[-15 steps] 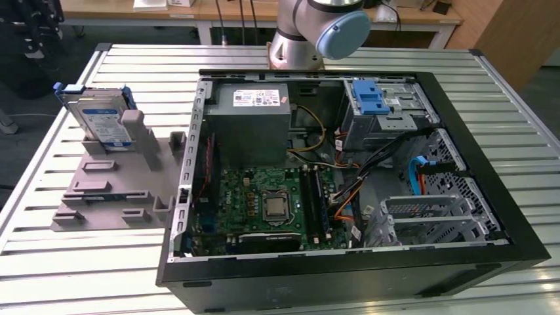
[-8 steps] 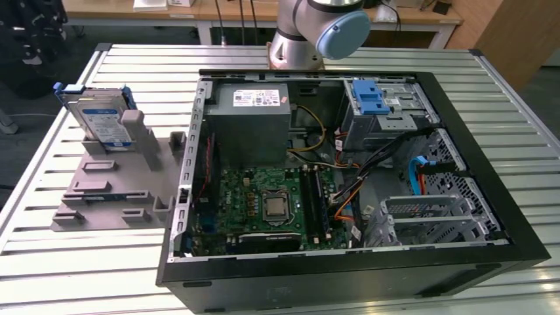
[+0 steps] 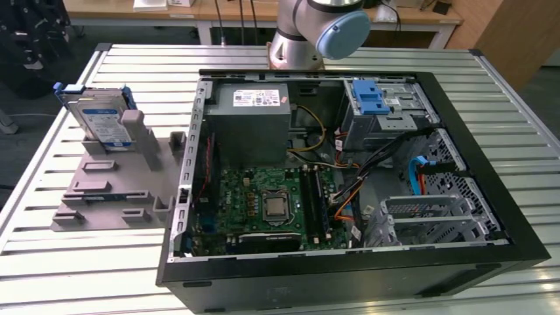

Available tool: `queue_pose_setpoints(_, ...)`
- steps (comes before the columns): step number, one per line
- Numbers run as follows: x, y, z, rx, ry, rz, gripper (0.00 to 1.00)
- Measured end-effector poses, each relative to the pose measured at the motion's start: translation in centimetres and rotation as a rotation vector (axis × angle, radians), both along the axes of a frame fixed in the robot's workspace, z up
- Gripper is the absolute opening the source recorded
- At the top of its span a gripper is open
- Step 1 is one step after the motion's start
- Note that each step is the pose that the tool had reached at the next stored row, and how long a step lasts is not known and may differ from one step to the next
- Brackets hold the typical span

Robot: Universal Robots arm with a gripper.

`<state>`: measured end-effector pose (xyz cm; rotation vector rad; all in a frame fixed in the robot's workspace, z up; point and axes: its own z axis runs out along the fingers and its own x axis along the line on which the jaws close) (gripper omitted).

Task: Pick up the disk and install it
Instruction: 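Pick up the disk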

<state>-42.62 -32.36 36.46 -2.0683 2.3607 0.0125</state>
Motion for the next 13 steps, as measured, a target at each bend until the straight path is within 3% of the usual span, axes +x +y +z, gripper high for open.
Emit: queue_pose_setpoints(13,0.00,0.00,-1.14,0.0000,-0.0003,0.002,0.60)
